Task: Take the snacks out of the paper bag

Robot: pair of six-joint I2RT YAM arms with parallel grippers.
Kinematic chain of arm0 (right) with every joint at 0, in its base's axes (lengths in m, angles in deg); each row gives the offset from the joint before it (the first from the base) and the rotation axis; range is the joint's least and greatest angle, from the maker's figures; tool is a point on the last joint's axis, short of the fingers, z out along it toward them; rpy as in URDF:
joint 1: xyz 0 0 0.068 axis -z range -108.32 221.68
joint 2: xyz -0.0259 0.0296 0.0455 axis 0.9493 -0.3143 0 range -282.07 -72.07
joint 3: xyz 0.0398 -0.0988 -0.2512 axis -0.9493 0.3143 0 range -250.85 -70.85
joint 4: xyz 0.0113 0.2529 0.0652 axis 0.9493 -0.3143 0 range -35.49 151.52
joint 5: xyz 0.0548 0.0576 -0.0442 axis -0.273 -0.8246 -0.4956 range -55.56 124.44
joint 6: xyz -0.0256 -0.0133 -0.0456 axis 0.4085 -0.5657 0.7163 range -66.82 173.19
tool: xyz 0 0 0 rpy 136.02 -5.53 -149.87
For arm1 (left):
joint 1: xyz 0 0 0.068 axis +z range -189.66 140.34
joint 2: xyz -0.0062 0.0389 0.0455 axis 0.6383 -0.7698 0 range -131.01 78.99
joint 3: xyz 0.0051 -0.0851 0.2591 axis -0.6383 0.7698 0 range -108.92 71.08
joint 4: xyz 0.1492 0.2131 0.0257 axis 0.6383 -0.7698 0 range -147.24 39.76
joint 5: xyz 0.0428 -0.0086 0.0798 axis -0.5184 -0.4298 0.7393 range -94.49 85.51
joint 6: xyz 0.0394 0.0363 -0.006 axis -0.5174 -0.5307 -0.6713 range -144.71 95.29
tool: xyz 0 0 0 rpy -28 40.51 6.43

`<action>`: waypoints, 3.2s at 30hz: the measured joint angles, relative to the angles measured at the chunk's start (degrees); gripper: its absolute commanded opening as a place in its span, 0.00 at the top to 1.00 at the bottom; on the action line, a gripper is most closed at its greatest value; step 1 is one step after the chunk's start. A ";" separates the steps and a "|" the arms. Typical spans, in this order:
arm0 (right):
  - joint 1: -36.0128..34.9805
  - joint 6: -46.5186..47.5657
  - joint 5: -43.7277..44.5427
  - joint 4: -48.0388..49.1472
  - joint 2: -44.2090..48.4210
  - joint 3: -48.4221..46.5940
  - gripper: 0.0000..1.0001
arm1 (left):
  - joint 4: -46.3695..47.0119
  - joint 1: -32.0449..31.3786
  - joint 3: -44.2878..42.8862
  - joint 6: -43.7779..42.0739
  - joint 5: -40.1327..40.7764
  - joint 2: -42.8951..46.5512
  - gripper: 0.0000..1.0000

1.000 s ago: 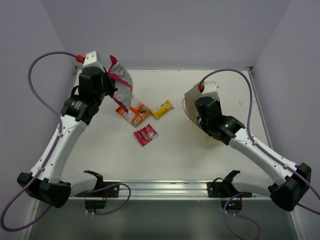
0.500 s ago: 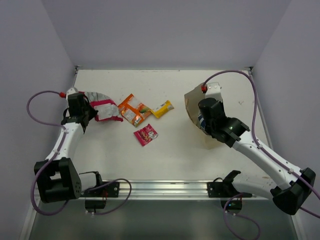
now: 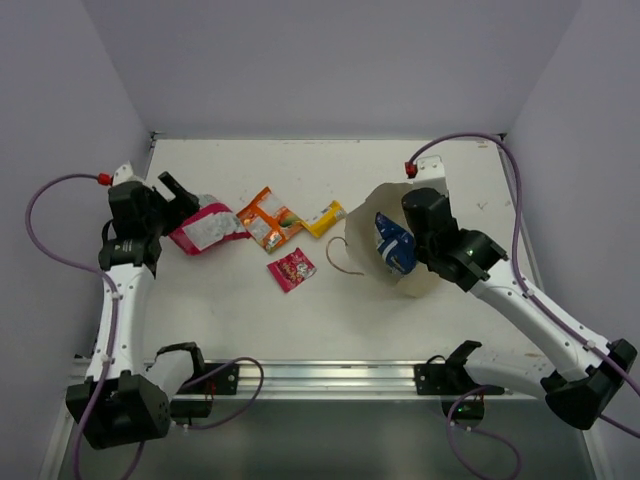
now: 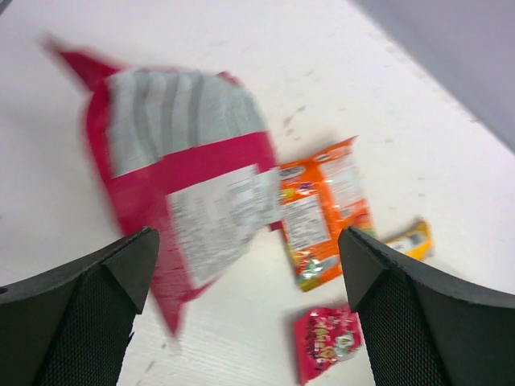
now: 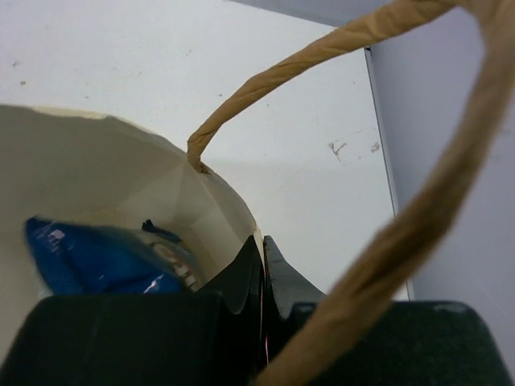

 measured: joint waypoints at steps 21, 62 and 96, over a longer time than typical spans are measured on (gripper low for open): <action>0.00 1.18 -4.35 0.44 0.28 -1.90 1.00 | -1.07 -61.77 -31.23 10.08 3.87 -16.76 0.04; -2.56 -9.38 -2.36 0.42 -0.98 -1.03 1.00 | 3.34 -67.34 -33.94 18.56 15.41 -46.14 0.90; 3.43 -9.79 2.93 -0.02 -1.36 4.11 1.00 | -13.79 -46.90 -24.76 4.81 23.21 -2.49 1.00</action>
